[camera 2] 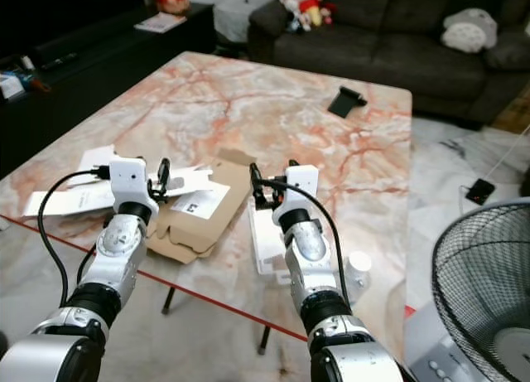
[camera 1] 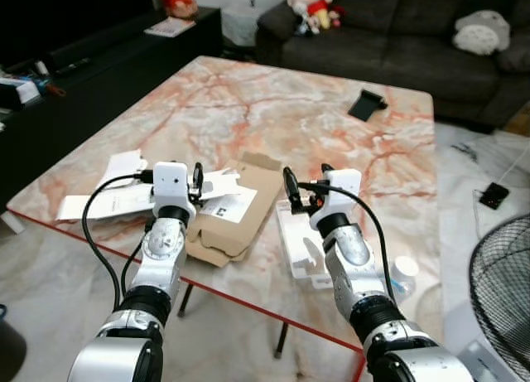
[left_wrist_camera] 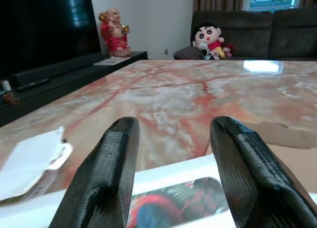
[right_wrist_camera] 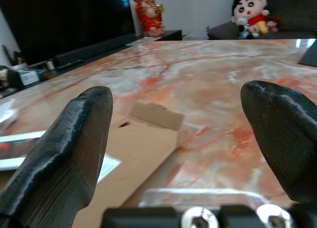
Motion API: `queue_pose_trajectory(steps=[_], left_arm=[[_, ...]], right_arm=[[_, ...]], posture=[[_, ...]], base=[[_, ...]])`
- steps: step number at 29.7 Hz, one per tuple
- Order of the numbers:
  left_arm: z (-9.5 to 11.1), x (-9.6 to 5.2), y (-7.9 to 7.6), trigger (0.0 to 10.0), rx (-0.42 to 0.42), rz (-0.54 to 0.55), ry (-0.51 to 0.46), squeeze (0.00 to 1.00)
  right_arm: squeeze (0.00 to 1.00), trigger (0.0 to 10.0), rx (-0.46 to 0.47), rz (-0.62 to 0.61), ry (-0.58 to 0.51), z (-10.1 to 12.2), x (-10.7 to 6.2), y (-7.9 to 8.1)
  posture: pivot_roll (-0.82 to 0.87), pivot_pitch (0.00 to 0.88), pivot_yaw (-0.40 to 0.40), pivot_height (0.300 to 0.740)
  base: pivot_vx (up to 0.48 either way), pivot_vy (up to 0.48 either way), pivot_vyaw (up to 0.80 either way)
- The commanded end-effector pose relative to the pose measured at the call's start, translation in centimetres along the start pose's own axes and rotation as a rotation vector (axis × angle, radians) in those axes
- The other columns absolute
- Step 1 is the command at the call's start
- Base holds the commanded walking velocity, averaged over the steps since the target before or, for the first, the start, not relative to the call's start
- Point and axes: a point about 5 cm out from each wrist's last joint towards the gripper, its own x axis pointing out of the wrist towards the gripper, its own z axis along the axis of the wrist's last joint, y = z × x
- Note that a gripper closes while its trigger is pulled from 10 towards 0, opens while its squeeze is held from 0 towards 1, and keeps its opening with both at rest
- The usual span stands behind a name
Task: Picking trash to rubbish bin
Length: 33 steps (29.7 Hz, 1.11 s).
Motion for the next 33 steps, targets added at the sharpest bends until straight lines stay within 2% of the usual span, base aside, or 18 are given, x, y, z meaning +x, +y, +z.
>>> queue_pose_trajectory(steps=[1,9,20,27,33], left_arm=[[0.0,0.1,0.2,10.0,0.006,-0.011,0.008,0.0],[-0.2,-0.1,-0.1,10.0,0.007,-0.028,0.022,0.0],[-0.6,-0.2,-0.2,10.0,0.015,-0.04,0.044,0.0],[-0.7,-0.3,-0.4,10.0,0.013,-0.05,0.051,0.0],[-1.0,-0.4,-0.5,10.0,0.013,-0.059,0.066,0.0]], right_arm=[[0.0,10.0,-0.009,0.009,0.007,0.0,0.1,0.3],[0.0,10.0,-0.015,0.003,0.019,-0.2,0.0,0.3],[0.0,10.0,-0.041,0.01,0.095,-1.5,-0.4,0.8],[0.0,10.0,-0.071,0.001,0.195,-2.8,-0.6,1.4],[0.0,10.0,-0.082,0.0,0.236,-3.3,-0.7,1.8]], posture=[[0.0,0.0,-0.018,0.74],[0.0,0.0,-0.015,0.74],[0.0,0.0,-0.014,0.74],[0.0,0.0,-0.018,0.74],[0.0,0.0,-0.025,0.74]], base=[[0.0,0.0,0.0],[0.0,0.0,0.0],[0.0,0.0,0.0],[0.0,0.0,0.0],[0.0,0.0,0.0]])
